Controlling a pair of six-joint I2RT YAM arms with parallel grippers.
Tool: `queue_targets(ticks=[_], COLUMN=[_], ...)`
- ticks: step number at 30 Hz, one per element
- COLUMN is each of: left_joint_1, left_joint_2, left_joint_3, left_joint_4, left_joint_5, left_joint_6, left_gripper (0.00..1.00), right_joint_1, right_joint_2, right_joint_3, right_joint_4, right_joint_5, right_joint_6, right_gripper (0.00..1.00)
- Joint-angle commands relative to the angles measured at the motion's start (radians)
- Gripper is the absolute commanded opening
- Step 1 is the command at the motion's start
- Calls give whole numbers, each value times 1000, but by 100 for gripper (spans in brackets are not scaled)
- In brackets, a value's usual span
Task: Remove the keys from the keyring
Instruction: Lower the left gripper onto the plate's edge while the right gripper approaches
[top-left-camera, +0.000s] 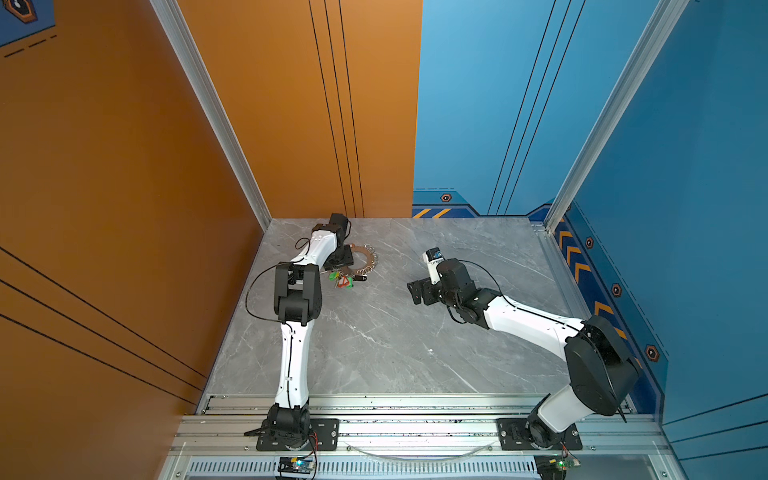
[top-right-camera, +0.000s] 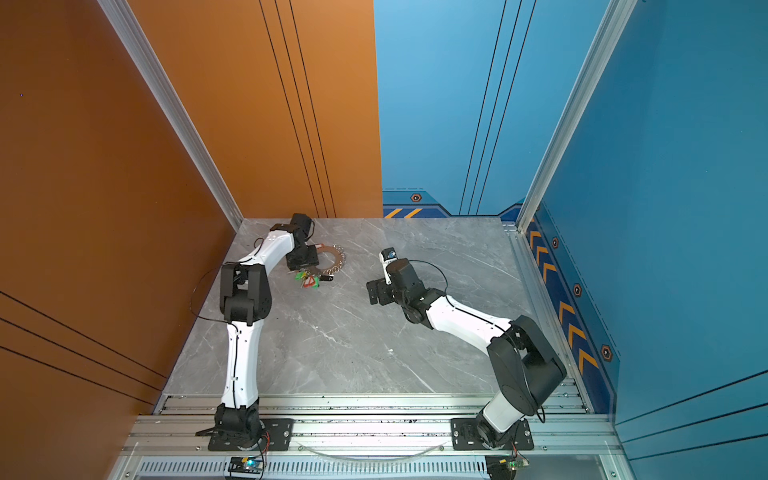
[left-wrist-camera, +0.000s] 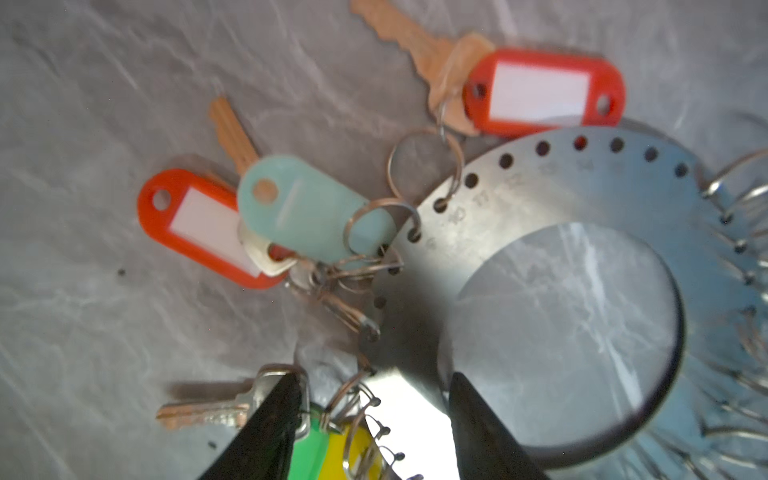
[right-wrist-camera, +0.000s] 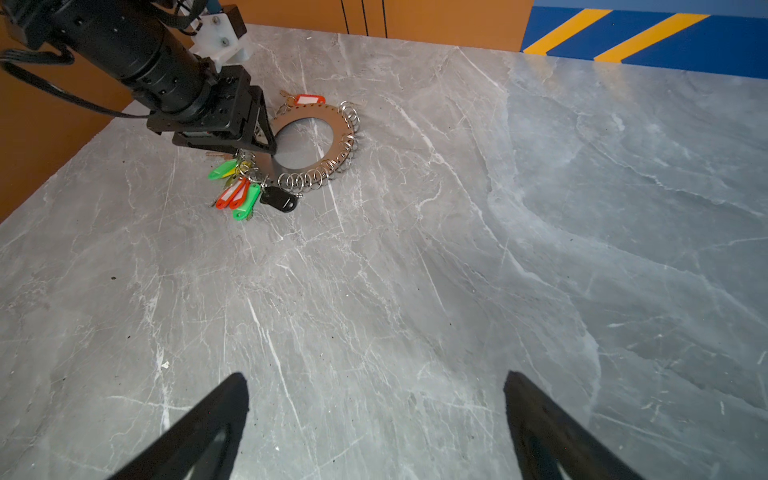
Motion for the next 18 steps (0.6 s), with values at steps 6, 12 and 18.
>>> queue_targets(ticks=[6, 12, 18], left_joint_1=[-58, -122, -211], left_joint_2=[-135, -273, -401], left_joint_3=[-261, -487, -656], left_joint_4=[-59, 3, 53], left_joint_5=[92, 148, 221], left_joint_6=[-63, -110, -186], left_gripper=[58, 59, 59], right_joint_1=[11, 22, 22], right_joint_2=[-22, -12, 6], right_joint_3=[-47, -63, -71], right_joint_4=[11, 14, 19], right_joint_5=[28, 4, -36], right_joint_6=[124, 217, 294], right_gripper=[96, 95, 94])
